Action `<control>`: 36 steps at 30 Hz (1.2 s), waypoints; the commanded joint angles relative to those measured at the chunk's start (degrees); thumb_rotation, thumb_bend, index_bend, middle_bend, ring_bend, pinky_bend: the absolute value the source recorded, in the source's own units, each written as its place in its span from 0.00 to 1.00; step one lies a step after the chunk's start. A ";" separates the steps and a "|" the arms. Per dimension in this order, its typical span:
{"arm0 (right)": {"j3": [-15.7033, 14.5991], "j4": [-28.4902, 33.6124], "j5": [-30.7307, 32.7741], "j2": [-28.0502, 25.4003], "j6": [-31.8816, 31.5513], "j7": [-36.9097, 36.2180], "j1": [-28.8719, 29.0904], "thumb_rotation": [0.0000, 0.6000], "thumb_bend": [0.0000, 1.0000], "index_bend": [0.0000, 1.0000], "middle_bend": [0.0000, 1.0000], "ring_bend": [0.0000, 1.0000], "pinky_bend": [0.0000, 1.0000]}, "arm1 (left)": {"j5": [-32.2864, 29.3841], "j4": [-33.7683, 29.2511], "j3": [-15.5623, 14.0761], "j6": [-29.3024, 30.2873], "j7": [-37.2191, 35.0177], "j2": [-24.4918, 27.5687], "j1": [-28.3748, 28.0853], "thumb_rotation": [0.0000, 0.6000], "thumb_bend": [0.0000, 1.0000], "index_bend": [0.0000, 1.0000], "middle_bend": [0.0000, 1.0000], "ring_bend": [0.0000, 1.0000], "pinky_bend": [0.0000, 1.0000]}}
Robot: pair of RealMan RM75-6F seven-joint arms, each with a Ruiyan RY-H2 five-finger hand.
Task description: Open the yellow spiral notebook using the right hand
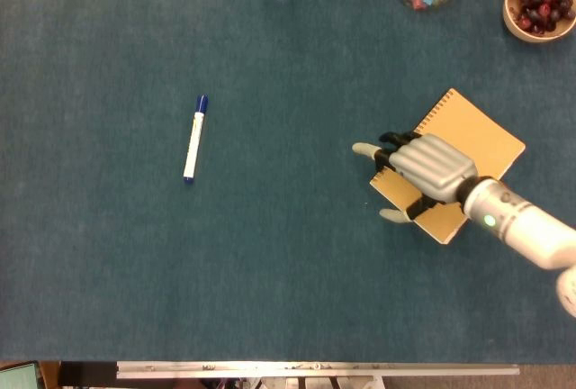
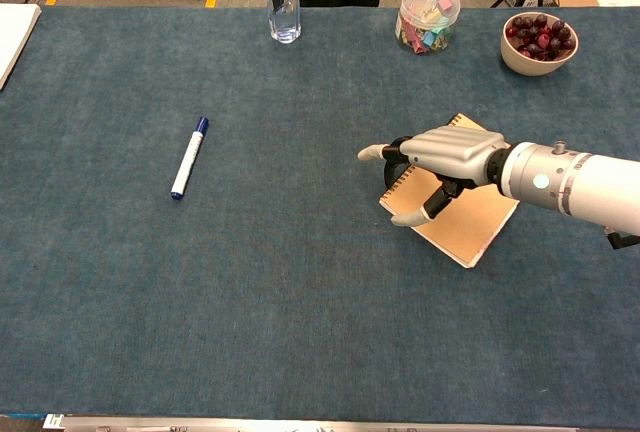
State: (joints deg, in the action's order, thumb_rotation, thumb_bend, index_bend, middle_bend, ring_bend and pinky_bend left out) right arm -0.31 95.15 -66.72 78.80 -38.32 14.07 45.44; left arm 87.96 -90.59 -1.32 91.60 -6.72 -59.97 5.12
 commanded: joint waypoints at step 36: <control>-3.40 -26.84 -13.54 0.93 -15.86 2.59 -14.04 0.86 0.10 0.00 0.16 0.08 0.17 | -0.30 0.48 -0.05 -0.85 -0.44 -0.22 -0.27 1.00 0.49 0.08 0.11 0.02 0.06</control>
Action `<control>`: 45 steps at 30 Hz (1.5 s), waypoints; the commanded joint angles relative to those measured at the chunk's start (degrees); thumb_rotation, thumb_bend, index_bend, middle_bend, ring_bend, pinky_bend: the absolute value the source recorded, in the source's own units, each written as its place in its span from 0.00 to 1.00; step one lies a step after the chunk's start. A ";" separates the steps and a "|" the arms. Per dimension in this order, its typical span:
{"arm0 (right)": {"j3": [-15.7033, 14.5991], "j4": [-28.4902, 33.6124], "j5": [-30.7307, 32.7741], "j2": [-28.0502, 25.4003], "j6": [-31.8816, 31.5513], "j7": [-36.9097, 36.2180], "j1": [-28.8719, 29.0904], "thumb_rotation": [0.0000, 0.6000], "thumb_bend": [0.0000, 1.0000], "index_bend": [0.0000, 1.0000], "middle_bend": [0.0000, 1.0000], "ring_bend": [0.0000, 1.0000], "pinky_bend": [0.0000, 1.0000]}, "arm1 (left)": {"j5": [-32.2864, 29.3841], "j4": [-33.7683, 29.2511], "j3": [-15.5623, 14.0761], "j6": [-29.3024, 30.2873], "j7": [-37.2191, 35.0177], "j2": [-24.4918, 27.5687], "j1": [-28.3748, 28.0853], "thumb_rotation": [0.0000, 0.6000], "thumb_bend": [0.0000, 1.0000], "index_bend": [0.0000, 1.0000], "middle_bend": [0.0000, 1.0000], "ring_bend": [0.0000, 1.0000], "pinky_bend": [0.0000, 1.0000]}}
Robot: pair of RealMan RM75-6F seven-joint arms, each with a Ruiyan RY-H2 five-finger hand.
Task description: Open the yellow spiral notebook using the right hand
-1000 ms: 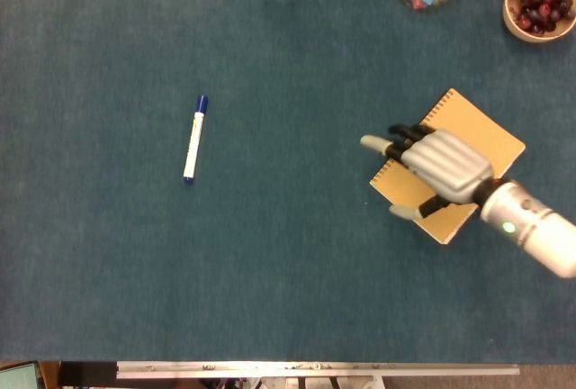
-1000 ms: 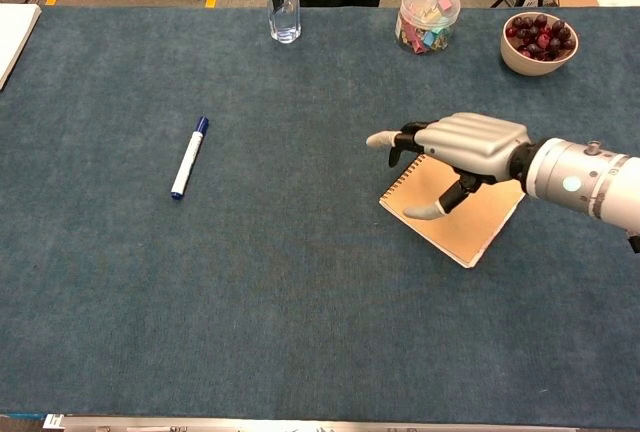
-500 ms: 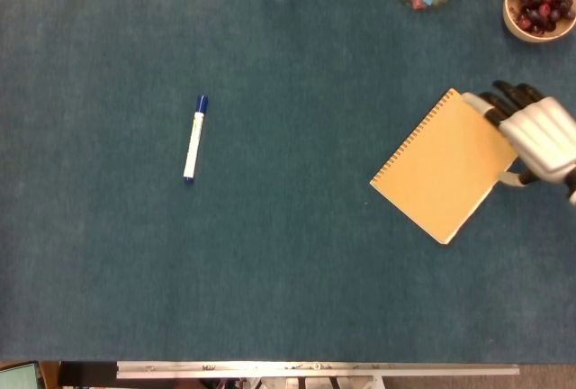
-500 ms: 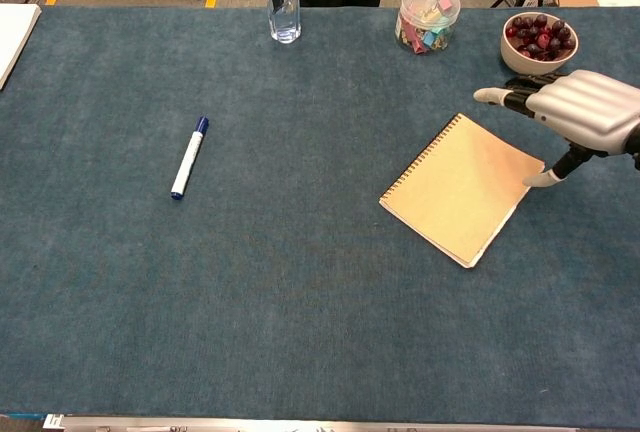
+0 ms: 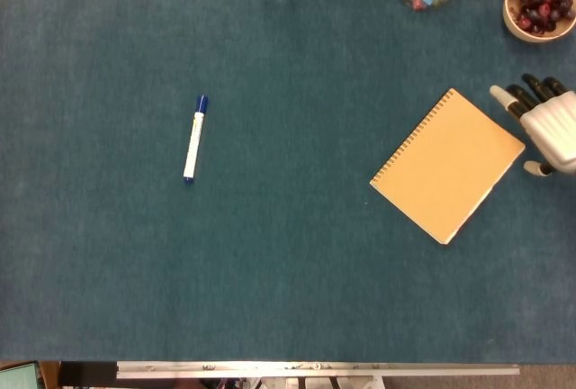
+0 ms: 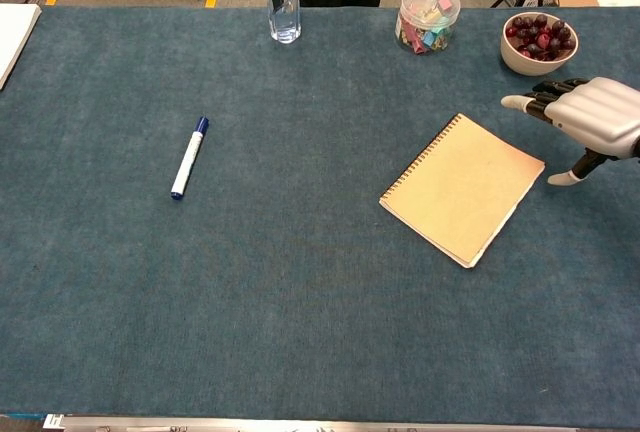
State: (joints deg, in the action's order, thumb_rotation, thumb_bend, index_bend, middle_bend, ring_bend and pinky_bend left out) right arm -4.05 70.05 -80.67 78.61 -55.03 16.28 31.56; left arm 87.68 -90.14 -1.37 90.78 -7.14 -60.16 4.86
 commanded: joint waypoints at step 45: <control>0.28 4.66 -10.14 0.45 -4.39 -0.68 1.46 0.98 0.16 0.20 0.24 0.08 0.17 | 0.41 -0.17 0.01 0.18 0.17 -0.12 0.17 1.00 0.49 0.08 0.11 0.02 0.06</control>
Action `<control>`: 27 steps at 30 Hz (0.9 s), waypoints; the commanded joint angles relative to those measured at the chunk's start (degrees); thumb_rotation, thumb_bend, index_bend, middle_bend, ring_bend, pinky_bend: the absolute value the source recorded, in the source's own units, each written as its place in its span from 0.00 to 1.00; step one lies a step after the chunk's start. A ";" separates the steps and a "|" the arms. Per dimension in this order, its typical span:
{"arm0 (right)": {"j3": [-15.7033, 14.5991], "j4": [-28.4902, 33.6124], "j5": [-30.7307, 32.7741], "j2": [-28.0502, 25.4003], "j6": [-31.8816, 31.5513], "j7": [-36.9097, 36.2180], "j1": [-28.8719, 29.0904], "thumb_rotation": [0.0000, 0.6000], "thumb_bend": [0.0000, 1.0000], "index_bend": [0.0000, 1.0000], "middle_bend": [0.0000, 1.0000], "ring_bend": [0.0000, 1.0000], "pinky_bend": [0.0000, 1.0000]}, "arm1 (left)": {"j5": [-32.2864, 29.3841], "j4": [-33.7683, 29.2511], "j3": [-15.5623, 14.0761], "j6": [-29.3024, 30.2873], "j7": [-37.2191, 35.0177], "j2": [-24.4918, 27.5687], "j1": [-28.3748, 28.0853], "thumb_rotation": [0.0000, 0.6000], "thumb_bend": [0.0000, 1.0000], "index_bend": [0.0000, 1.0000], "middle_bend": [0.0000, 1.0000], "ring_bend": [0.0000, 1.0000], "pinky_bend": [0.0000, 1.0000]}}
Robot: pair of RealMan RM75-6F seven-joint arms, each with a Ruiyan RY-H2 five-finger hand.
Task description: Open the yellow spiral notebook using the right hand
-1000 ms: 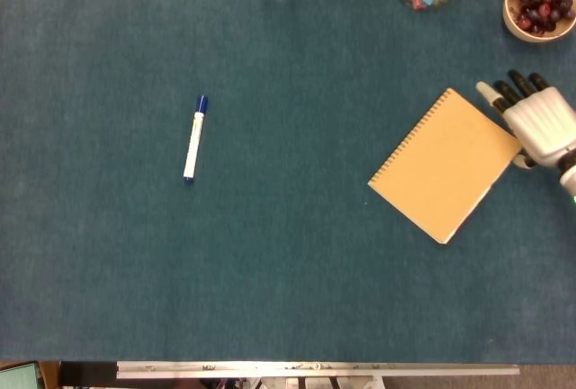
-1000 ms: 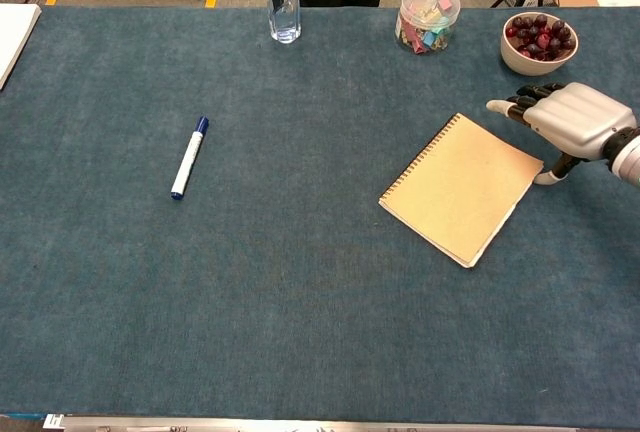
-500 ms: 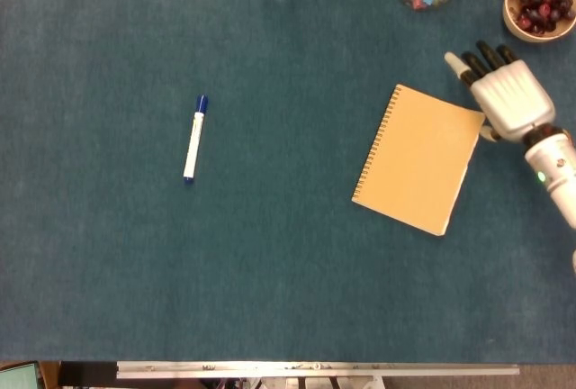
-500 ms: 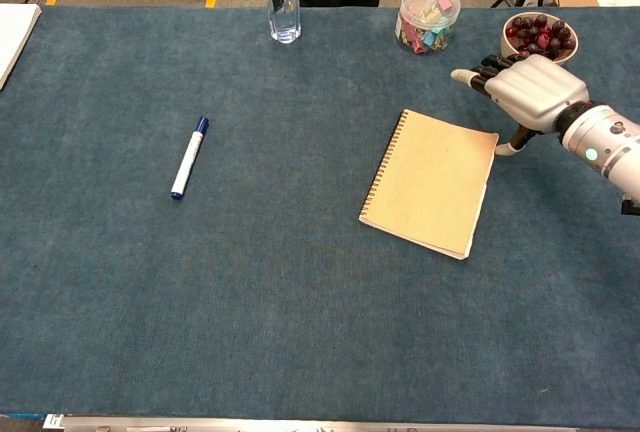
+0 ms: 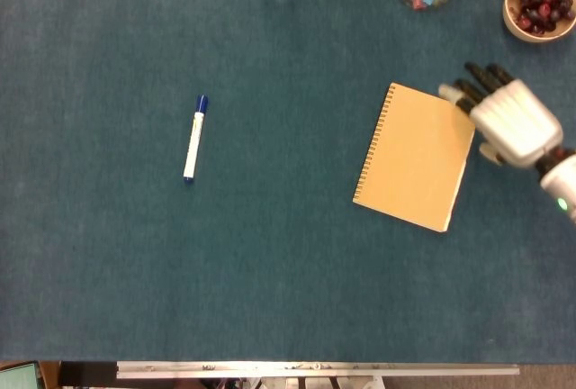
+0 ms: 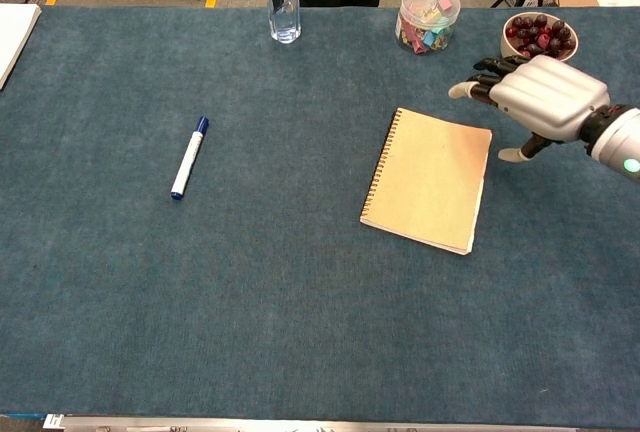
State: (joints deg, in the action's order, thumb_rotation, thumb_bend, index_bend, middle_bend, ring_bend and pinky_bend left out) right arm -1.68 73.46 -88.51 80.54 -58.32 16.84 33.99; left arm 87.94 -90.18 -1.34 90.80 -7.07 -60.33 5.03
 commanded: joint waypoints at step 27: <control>-3.87 -11.79 -8.94 8.73 -1.86 -3.48 0.15 1.00 0.22 0.29 0.24 0.08 0.17 | -0.31 0.34 -0.35 0.64 -2.50 1.02 0.92 1.00 0.49 0.08 0.11 0.02 0.06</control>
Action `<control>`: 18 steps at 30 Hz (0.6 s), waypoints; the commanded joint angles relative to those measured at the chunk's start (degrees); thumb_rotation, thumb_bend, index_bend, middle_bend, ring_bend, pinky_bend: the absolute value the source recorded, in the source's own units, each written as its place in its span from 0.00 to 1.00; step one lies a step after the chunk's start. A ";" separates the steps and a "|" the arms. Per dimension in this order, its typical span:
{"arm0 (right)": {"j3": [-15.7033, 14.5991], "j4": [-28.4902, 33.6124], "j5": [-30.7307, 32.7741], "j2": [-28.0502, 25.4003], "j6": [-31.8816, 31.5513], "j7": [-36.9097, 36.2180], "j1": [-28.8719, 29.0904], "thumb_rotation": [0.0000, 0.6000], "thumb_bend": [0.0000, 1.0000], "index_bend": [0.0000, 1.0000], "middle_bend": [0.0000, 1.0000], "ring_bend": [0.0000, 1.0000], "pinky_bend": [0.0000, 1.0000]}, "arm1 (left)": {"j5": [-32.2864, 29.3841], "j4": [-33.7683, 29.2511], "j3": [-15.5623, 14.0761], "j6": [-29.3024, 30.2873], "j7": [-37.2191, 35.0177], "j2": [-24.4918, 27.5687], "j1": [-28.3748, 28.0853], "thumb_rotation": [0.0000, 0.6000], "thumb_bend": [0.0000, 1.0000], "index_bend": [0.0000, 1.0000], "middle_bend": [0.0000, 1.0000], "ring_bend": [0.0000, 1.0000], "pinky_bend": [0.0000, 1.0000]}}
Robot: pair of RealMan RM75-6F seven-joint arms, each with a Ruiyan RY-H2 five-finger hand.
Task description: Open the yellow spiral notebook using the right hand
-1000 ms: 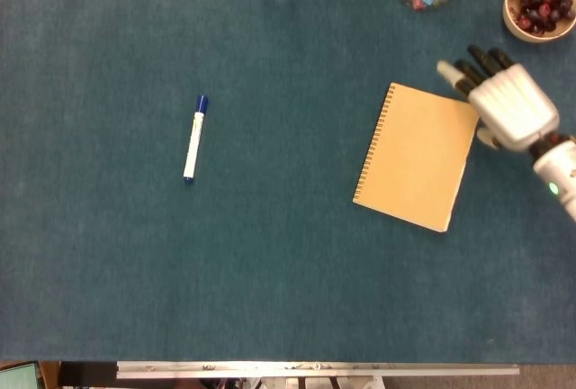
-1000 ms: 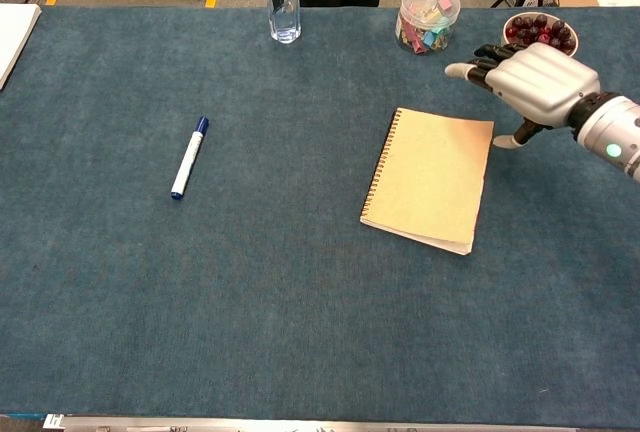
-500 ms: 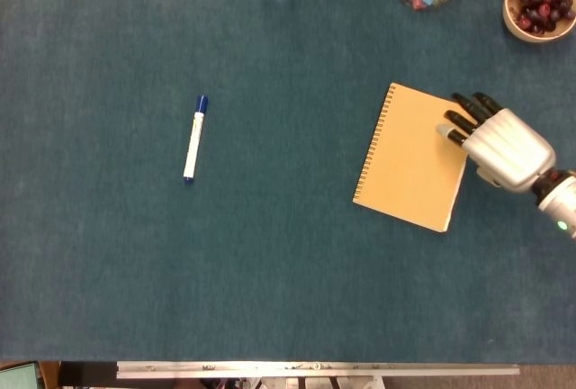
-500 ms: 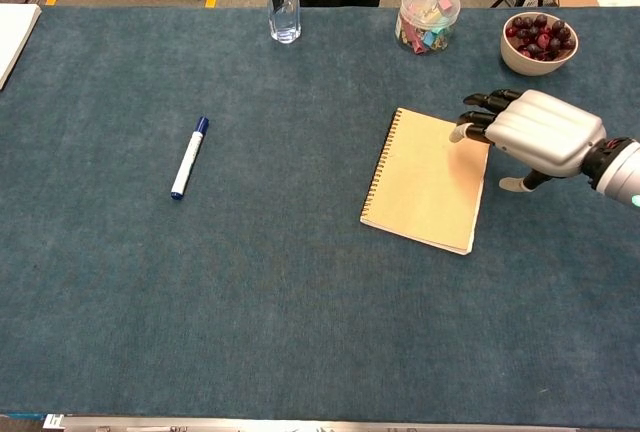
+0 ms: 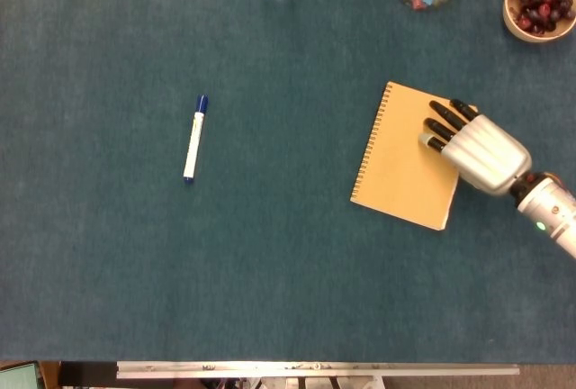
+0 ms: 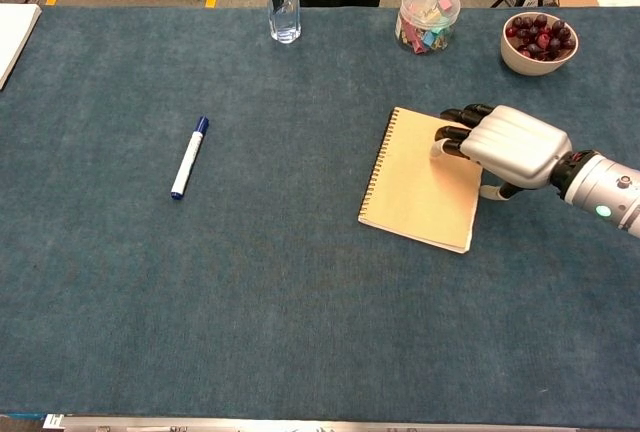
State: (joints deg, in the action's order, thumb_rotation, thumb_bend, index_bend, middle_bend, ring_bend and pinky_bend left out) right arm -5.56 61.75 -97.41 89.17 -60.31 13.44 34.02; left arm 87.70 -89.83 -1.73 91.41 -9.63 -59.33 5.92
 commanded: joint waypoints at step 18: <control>-0.66 -0.99 -1.97 1.03 -1.49 -5.28 0.88 1.00 0.38 0.44 0.31 0.14 0.17 | -0.23 0.36 0.01 -0.34 -0.08 -0.19 0.04 1.00 0.49 0.08 0.11 0.02 0.06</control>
State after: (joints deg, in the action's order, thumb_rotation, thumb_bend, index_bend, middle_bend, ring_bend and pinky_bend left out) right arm -6.05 61.14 -98.90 89.92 -61.25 9.02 34.80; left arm 87.48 -89.47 -1.72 91.08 -9.71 -59.52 5.96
